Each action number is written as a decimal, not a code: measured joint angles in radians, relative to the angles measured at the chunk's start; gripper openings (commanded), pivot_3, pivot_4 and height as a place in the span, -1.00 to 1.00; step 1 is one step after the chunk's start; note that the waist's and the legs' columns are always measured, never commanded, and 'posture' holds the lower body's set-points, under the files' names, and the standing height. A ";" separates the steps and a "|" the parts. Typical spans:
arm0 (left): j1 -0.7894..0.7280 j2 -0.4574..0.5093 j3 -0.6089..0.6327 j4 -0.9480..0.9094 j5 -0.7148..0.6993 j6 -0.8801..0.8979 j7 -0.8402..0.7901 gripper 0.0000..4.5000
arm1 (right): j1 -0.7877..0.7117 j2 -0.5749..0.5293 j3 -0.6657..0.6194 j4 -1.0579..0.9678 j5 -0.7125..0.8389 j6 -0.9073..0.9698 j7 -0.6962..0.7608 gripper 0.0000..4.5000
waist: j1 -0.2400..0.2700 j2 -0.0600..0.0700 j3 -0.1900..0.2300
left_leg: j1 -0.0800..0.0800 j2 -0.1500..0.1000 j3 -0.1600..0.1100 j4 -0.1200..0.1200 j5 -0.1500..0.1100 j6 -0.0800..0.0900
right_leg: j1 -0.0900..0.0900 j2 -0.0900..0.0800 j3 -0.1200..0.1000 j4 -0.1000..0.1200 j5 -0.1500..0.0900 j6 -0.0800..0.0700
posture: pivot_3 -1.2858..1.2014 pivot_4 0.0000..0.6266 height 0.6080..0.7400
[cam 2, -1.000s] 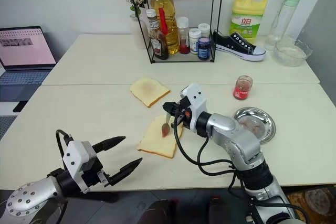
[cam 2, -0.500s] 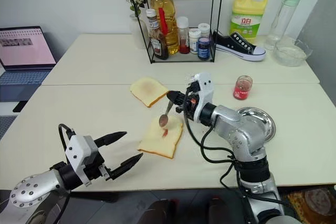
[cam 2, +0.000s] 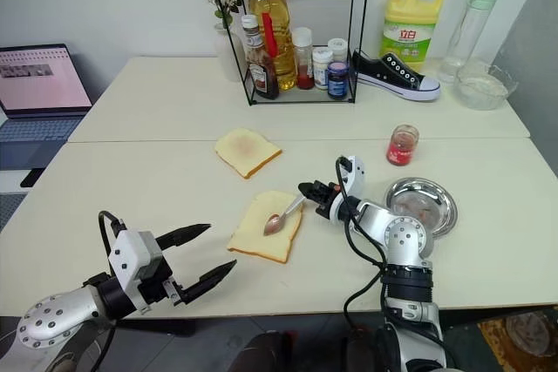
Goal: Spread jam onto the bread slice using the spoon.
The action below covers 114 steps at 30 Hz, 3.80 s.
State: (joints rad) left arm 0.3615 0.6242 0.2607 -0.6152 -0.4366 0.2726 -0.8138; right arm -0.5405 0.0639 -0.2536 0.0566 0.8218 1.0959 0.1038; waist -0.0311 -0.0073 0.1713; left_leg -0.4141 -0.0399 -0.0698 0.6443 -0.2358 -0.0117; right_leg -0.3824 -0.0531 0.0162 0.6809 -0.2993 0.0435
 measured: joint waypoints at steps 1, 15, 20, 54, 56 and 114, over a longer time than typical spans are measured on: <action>0.000 0.000 0.000 0.002 0.001 -0.002 -0.003 1.00 | -0.008 -0.003 -0.001 0.013 -0.004 -0.010 0.002 -0.99 | 0.000 0.000 0.000 | 0.000 0.000 0.000 0.000 0.000 0.000 | 0.000 0.000 0.000 0.000 0.000 0.000 | 0.03 -0.52 1.00; -0.019 0.001 -0.018 0.044 0.015 -0.036 -0.018 1.00 | -0.075 -0.032 -0.060 -0.001 0.055 0.023 -0.022 -0.99 | -0.001 0.000 0.000 | 0.000 0.000 0.000 0.000 0.000 0.000 | 0.000 0.000 0.000 0.000 0.000 0.000 | 0.03 -0.52 1.00; -0.023 0.001 -0.019 0.047 0.016 -0.041 -0.023 1.00 | -0.118 0.032 -0.067 -0.019 0.102 0.036 -0.058 -0.99 | -0.001 0.000 0.000 | 0.000 0.000 0.000 -0.001 0.000 0.000 | -0.001 0.000 0.000 0.000 0.000 0.000 | 0.03 -0.52 1.00; -0.299 0.108 -0.059 0.084 -0.108 0.131 -0.061 1.00 | -0.161 -0.059 -0.147 -0.147 0.314 0.122 -0.192 -0.99 | 0.005 0.000 0.000 | -0.002 -0.001 -0.002 0.001 0.000 0.000 | -0.001 0.000 -0.002 0.000 0.000 0.000 | 0.03 -0.52 1.00; -0.413 0.149 -0.066 0.102 -0.161 0.199 -0.087 1.00 | -0.167 -0.099 -0.159 -0.172 0.344 0.125 -0.217 -0.99 | 0.008 0.000 0.000 | -0.002 -0.002 -0.002 0.001 0.000 0.000 | 0.000 0.003 -0.003 -0.001 0.000 0.000 | 0.03 -0.52 1.00; -1.187 0.021 -0.439 0.894 0.141 0.118 -0.494 1.00 | 0.364 -1.010 -0.211 -0.332 0.180 -0.255 0.268 0.98 | -0.024 0.003 0.002 | -0.002 0.003 0.001 0.001 0.000 0.001 | 0.000 0.010 0.001 0.000 -0.001 0.003 | 0.03 -0.52 1.00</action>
State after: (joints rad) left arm -0.8259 0.6457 -0.1788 0.2786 -0.2953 0.3903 -1.3081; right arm -0.1763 -0.9465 -0.4650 -0.2750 1.0018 0.8409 0.3714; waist -0.0550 -0.0045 0.1736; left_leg -0.4159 -0.0365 -0.0692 0.6452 -0.2356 -0.0106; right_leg -0.3828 -0.0430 0.0170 0.6807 -0.3006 0.0463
